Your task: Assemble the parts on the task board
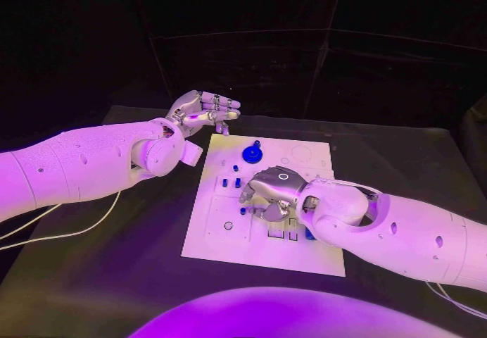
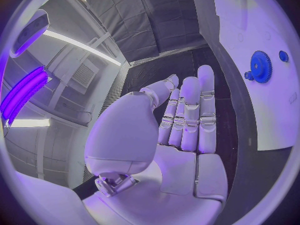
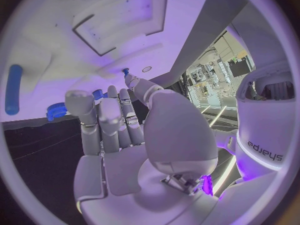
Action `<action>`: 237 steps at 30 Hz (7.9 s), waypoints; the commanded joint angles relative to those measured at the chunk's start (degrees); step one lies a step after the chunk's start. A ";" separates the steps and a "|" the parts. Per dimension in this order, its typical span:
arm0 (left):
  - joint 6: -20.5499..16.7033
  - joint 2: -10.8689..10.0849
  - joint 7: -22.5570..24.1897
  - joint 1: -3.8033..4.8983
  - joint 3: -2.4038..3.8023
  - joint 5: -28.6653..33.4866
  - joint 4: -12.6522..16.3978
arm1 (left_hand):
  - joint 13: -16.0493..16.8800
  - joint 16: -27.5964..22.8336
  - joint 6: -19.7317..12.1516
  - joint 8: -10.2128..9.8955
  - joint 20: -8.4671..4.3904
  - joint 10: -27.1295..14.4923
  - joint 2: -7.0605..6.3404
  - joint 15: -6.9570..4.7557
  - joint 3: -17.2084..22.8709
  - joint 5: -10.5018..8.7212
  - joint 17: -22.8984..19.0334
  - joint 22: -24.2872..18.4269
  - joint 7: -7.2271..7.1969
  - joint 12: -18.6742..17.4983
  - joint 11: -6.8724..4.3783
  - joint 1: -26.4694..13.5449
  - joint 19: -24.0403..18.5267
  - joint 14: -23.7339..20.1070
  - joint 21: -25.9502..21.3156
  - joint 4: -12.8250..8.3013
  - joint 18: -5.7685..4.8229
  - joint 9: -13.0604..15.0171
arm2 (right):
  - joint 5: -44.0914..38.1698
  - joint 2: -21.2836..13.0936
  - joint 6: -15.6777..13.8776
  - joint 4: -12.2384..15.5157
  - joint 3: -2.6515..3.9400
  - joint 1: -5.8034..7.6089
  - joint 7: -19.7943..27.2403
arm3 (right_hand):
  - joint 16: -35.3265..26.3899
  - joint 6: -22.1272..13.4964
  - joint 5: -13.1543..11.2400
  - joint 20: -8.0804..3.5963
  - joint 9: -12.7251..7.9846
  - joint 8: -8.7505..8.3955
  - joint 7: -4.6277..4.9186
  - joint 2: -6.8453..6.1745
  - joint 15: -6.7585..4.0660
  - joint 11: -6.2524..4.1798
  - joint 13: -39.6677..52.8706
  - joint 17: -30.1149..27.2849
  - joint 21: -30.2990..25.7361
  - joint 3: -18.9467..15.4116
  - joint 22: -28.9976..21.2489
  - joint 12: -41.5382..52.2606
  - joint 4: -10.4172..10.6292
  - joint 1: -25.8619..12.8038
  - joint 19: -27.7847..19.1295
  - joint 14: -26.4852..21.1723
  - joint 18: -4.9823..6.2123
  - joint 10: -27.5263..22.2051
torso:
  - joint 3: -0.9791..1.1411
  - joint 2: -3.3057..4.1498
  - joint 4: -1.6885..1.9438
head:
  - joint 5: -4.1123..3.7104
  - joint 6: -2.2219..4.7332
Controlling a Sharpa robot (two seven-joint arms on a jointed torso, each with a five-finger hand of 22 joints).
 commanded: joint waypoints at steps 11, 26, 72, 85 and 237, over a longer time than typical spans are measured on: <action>0.74 -0.27 0.16 0.11 0.04 0.27 -0.05 | -0.09 -0.27 -0.07 -0.26 0.11 -0.41 0.40 0.08 -0.04 0.26 -0.13 -0.07 0.23 0.22 -0.10 -0.05 -0.47 -0.31 -0.39 -0.50 0.72 -0.07 | 3.70 -10.35 -3.05 4.72 1.94 2.72 -2.39 | -0.90 -0.38 0.42 -0.11 0.18 0.11 -0.54 -0.93 0.23 -0.39 -0.01 -1.11 -0.36 -1.51 -0.37 0.53 -0.03 -0.67 -0.20 0.18 0.76 -1.14 | -0.01 -0.18 -0.47 | -1.04 1.34; 0.87 -0.05 0.15 0.10 0.03 0.27 -0.22 | -0.09 -0.27 -0.07 -0.26 0.11 -0.41 0.40 0.08 -0.04 0.26 -0.13 -0.07 0.23 0.22 -0.10 -0.05 -0.47 -0.31 -0.39 -0.50 0.72 -0.07 | 3.19 -11.42 2.12 1.94 2.19 4.03 -5.90 | -1.11 -1.20 -0.11 -0.21 0.18 0.07 -0.98 -0.97 0.08 -0.51 0.07 -1.88 -1.28 -4.69 -1.72 1.24 0.10 0.15 -0.45 0.18 0.91 -3.17 | -0.09 -0.07 -0.28 | -1.73 2.20; 1.67 -0.23 -0.71 0.11 0.03 0.27 -0.33 | -0.07 -0.25 -0.11 -0.25 0.17 -0.54 0.41 0.14 -0.17 0.25 -0.27 -0.05 0.28 0.31 -0.05 -0.21 -0.59 -0.42 -0.40 -0.52 0.72 -0.06 | -0.05 -8.44 9.85 0.07 2.13 4.01 -8.92 | 1.21 4.81 -3.53 -1.54 0.96 1.69 -1.44 4.10 -1.32 -2.18 0.21 -0.79 0.88 1.43 2.22 4.49 -0.64 4.25 1.97 0.90 0.23 6.16 | -0.07 -0.11 -0.31 | -1.46 1.18; 1.71 -0.37 -0.84 0.11 0.03 0.27 -0.38 | -0.07 -0.25 -0.16 -0.27 0.19 -0.61 0.36 0.16 -0.24 0.25 -0.32 -0.05 0.30 0.32 -0.03 -0.28 -0.65 -0.46 -0.41 -0.53 0.71 -0.07 | 1.14 -10.48 3.38 3.68 2.16 3.98 -6.38 | 1.36 5.19 -3.37 -1.56 0.91 1.52 -1.39 3.84 -1.33 -2.17 0.23 -0.87 1.23 2.56 2.72 4.17 -1.41 4.51 2.08 0.85 0.15 6.72 | -0.09 -0.24 -0.40 | -1.33 1.24; 2.75 -0.17 -1.43 0.08 -0.05 0.27 -0.43 | -0.07 -0.21 -0.42 -0.34 0.31 -1.15 0.49 0.28 -0.44 0.26 -0.64 0.00 0.39 0.44 0.10 -0.29 -0.99 -0.78 -0.45 -0.75 0.72 -0.06 | 21.43 -21.03 0.07 13.76 -0.98 -0.52 -29.94 | 14.12 -3.40 8.31 -4.31 9.68 19.35 -4.96 3.21 -4.28 -6.08 50.85 13.76 6.67 -35.51 12.48 52.00 19.61 -8.70 6.12 2.75 -1.36 13.47 | -0.27 -0.82 -2.75 | -4.54 2.03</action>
